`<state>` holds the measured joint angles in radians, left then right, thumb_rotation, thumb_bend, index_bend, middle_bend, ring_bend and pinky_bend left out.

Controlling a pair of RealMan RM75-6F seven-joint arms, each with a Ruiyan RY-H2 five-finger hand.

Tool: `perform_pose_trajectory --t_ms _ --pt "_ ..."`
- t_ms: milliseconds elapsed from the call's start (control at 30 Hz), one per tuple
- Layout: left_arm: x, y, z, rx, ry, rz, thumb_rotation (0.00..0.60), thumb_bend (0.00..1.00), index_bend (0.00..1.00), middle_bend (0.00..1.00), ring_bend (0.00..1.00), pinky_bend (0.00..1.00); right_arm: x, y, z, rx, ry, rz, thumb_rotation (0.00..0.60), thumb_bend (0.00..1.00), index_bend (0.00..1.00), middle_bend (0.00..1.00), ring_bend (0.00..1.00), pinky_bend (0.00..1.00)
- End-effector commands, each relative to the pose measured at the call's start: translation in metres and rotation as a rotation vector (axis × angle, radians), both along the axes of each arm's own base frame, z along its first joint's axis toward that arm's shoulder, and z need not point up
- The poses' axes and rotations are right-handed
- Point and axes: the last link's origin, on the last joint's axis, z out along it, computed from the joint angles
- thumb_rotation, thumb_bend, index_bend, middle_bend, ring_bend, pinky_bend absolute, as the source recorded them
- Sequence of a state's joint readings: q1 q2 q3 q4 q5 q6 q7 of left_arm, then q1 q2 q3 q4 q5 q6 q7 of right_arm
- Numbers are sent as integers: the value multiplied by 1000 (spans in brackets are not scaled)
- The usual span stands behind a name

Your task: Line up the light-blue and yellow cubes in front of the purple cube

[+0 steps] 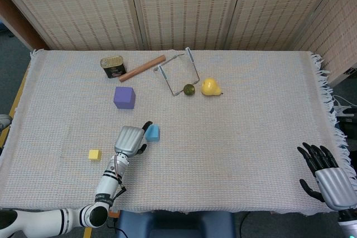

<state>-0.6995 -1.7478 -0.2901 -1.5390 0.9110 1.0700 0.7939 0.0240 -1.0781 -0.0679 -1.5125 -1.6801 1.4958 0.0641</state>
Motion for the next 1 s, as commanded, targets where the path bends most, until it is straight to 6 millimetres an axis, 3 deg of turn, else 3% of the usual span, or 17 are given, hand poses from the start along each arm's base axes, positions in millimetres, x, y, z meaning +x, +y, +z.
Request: perform_pose_trajectory --t_ms 33,333,667,800,1000 --pt "0 6 -5 4 6 14 600 344 191 1000 1000 1000 0 -1 -1 7 0 -6 600 113 0 0 0 0" --pt "1 17 -19 1 6 34 600 346 233 1000 1000 1000 -2 -4 -1 18 4 -19 600 113 0 0 0 0" --pt "1 21 -24 73 11 -22 600 355 445 1000 1000 1000 -2 -2 0 33 -1 -28 600 113 0 0 0 0" --pt "-5 23 -18 96 20 -33 600 387 465 1000 1000 1000 -3 -1 0 37 0 -33 600 113 0 0 0 0" --pt "-34 42 6 129 53 -33 600 415 471 1000 1000 1000 -2 0 1 34 -3 -37 600 113 0 0 0 0"
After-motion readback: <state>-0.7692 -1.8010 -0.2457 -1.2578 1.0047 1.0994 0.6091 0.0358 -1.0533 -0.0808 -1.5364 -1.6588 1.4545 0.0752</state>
